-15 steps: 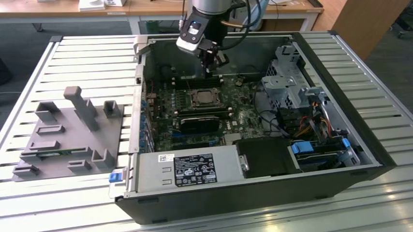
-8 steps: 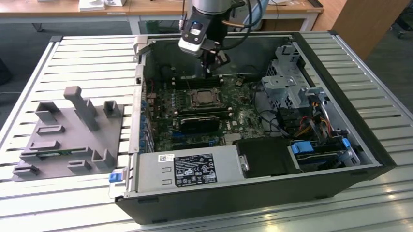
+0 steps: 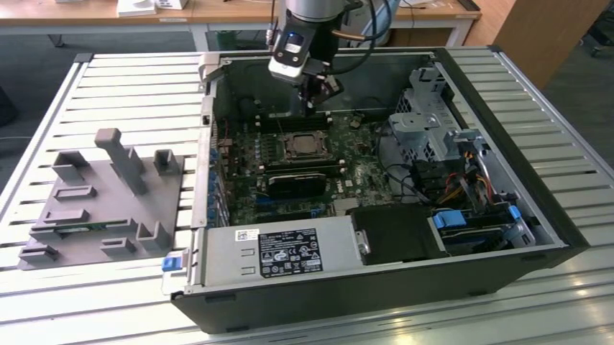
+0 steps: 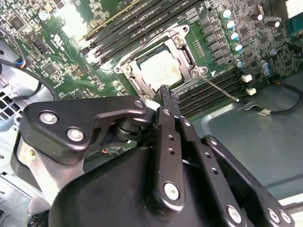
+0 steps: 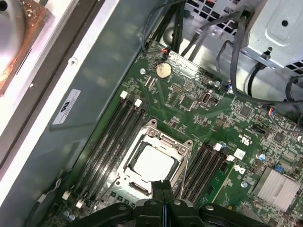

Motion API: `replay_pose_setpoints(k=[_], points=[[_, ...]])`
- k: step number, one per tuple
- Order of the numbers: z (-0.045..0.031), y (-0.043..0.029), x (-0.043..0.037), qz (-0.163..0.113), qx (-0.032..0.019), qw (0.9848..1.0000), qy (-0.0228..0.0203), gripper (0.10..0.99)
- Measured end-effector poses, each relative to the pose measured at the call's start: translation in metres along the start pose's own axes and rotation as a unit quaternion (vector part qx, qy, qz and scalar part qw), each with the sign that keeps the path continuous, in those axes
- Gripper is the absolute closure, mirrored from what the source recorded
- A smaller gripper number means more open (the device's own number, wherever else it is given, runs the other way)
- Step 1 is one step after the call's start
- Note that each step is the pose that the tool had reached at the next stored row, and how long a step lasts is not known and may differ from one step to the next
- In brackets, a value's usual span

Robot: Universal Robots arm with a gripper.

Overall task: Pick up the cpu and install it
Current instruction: 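Install the first cpu locking lever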

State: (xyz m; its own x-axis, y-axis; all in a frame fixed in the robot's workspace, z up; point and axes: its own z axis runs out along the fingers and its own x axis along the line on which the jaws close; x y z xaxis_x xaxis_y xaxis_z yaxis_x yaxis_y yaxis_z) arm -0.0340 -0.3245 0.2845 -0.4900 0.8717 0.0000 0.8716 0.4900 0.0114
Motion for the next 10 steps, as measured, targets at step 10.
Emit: replay_pose_setpoints(k=[10], points=[[0.0000,0.0000,0.0000,-0.033,0.0000,0.9995,0.0004,0.980]])
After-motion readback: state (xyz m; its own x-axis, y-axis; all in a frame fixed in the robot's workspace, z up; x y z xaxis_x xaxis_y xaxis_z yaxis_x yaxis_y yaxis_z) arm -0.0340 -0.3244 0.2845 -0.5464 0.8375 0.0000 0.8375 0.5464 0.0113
